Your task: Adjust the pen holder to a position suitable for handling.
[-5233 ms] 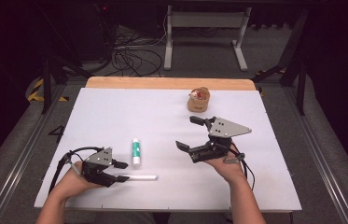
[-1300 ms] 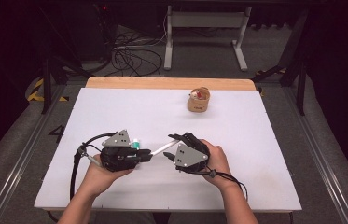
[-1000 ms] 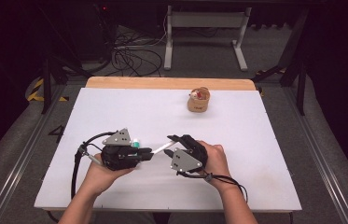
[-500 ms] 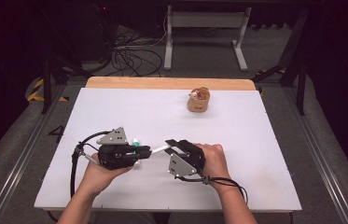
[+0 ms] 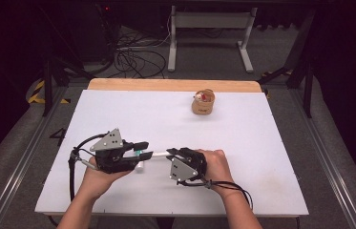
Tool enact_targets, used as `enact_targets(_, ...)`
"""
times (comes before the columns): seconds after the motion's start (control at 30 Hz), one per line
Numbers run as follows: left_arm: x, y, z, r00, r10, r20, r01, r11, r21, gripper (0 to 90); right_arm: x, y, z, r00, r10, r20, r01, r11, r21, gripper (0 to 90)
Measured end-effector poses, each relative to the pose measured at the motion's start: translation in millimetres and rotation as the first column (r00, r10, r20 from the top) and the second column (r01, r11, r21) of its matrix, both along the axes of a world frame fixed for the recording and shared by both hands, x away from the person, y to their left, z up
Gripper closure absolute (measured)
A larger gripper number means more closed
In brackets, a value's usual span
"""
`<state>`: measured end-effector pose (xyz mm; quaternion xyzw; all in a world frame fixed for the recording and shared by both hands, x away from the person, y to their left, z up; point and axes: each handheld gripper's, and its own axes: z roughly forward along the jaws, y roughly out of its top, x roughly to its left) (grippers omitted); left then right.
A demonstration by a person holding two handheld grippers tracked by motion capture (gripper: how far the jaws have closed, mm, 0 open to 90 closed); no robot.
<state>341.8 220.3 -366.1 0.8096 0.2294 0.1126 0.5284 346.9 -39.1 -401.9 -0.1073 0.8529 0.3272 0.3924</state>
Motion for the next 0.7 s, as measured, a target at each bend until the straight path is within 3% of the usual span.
enact_targets(0.1,-1.1,2.7,-0.7,0.9998,0.014,0.015,-0.014,0.9998,-0.012,55.8,3.9,-4.6,0.6,0.9987,-0.028,-0.043,0.032,0.995,0.09,78.4)
enact_targets(0.13,-1.1,3.5,-0.9,0.9996,0.017,0.023,-0.017,0.9997,-0.015,54.0,4.9,-5.8,0.4,0.9967,-0.041,-0.07,0.05,0.99,0.133,78.4)
enact_targets(0.27,-3.0,6.3,-3.5,0.9989,0.023,0.04,-0.022,0.9993,-0.032,47.1,11.3,-15.0,3.7,0.9922,-0.055,-0.112,0.08,0.97,0.231,78.4)
enact_targets(0.4,-3.8,10.0,-6.4,0.998,0.033,0.055,-0.031,0.9988,-0.037,43.7,16.0,-22.9,6.6,0.9848,-0.06,-0.163,0.111,0.938,0.328,78.4)
enact_targets(0.57,-4.9,13.6,-6.7,0.9954,0.063,0.072,-0.059,0.9969,-0.053,38.8,19.7,-29.8,8.3,0.977,-0.06,-0.205,0.139,0.905,0.401,78.4)
enact_targets(0.7,-4.3,20.2,-7.6,0.9927,0.088,0.083,-0.084,0.9948,-0.058,34.7,21.7,-34.9,10.2,0.9711,-0.052,-0.233,0.157,0.873,0.462,78.4)
